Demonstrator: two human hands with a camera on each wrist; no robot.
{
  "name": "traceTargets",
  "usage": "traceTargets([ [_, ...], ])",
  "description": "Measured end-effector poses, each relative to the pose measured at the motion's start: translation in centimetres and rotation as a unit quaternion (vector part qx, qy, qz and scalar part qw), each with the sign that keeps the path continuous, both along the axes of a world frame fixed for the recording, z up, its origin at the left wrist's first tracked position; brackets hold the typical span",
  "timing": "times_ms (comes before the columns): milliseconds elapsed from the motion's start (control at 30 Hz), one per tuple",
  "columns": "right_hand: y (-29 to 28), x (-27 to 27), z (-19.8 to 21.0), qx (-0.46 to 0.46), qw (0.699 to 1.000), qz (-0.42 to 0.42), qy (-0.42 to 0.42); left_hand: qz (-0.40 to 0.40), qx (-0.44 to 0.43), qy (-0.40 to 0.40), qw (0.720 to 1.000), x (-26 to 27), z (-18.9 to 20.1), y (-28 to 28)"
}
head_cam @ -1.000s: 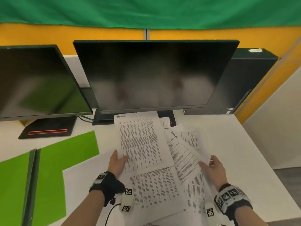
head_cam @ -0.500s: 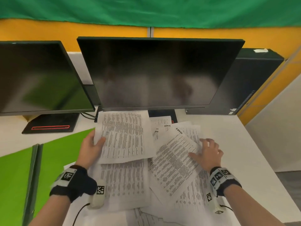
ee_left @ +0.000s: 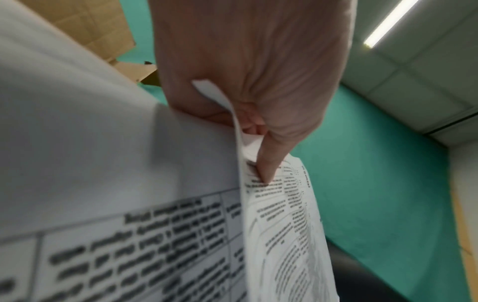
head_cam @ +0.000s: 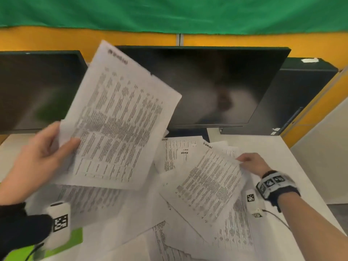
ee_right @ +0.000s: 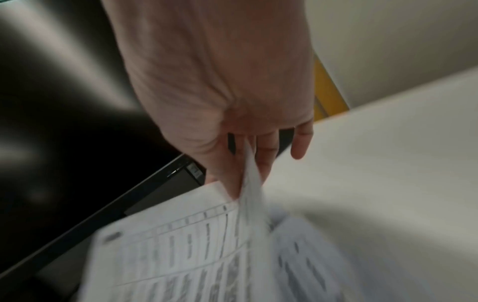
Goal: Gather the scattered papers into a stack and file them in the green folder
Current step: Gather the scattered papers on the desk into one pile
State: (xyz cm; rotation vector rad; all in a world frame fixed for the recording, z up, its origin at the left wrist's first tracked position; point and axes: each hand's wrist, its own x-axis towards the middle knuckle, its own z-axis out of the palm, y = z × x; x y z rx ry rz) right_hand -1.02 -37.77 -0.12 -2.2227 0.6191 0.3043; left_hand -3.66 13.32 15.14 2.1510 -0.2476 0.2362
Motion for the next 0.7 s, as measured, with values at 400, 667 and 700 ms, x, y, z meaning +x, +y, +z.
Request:
traceTargets([
  [400, 7.5, 0.9, 2.6, 0.290, 0.947, 0.024, -0.132, -0.044, -0.333, 0.132, 0.933, 3.8, -1.5, -10.6],
  [667, 7.8, -6.6, 1.5, 0.570, 0.810, -0.135, -0.036, 0.020, -0.225, 0.307, 0.924, 2.5, -15.5, -17.6],
  [700, 7.6, -7.2, 1.1, 0.566, 0.809, -0.155, -0.026, 0.031, -0.183, 0.322, 0.929, 2.1, -16.7, -18.1],
])
